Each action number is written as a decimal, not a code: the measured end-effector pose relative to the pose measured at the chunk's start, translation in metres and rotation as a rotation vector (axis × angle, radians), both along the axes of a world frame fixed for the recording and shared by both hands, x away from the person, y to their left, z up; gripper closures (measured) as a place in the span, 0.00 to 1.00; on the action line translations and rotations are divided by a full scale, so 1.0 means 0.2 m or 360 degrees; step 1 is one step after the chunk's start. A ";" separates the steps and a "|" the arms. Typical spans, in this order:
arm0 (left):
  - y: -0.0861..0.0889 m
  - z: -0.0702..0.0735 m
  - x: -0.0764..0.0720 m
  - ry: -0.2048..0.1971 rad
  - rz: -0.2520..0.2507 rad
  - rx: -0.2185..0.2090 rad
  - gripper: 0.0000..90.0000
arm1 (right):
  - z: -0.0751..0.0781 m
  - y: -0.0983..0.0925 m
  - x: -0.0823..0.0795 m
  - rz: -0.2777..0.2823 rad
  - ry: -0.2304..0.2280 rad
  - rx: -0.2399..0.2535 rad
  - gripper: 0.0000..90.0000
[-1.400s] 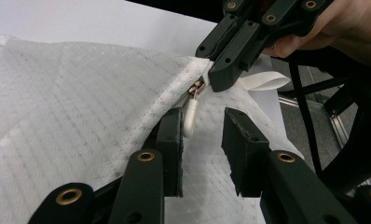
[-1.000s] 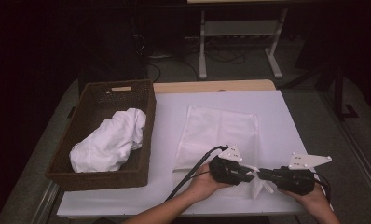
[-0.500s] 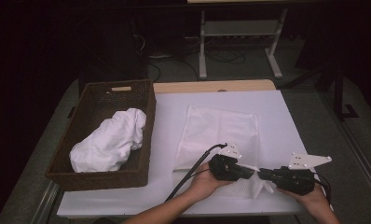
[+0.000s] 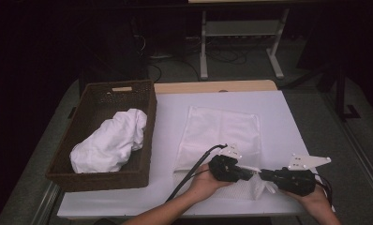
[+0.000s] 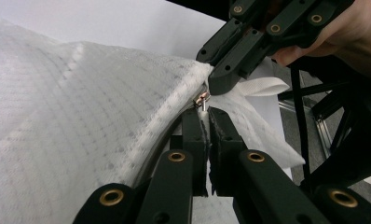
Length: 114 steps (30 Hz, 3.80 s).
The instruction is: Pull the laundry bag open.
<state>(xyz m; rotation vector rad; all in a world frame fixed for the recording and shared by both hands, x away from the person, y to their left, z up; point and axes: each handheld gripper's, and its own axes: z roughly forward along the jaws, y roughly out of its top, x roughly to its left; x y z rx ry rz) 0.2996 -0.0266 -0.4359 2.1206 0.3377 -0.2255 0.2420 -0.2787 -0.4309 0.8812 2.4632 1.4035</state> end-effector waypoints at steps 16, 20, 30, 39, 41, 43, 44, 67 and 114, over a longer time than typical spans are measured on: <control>0.07 0.00 0.01 0.0037 0.0036 0.0011 0.96 | -0.02 -0.02 0.01 -0.0050 0.0021 -0.0020 0.94; 0.09 -0.01 0.00 0.0042 0.0045 0.0015 0.96 | -0.02 -0.02 0.01 -0.0057 0.0017 -0.0029 0.94; 0.13 0.00 0.00 0.0044 0.0052 0.0020 0.96 | -0.03 -0.03 0.01 -0.0075 0.0007 -0.0023 0.94; 0.18 0.01 -0.01 0.0046 0.0079 0.0028 0.96 | -0.03 -0.03 0.02 -0.0081 0.0017 -0.0012 0.94; 0.19 0.00 -0.01 0.0048 0.0082 0.0030 0.96 | -0.04 -0.02 0.02 -0.0081 0.0018 -0.0015 0.94; 0.20 0.00 -0.01 0.0055 0.0087 0.0030 0.96 | -0.04 -0.02 0.02 -0.0084 0.0027 -0.0016 0.94; 0.21 0.00 -0.01 0.0054 0.0088 0.0034 0.96 | -0.05 -0.02 0.03 -0.0083 0.0024 -0.0018 0.94; 0.38 0.00 -0.02 0.0058 0.0180 0.0059 0.96 | -0.05 -0.03 0.03 -0.0111 0.0020 -0.0049 0.94; 0.72 -0.04 -0.03 0.0104 0.0412 0.0065 0.96 | -0.07 -0.06 0.05 -0.0183 0.0025 -0.0089 0.94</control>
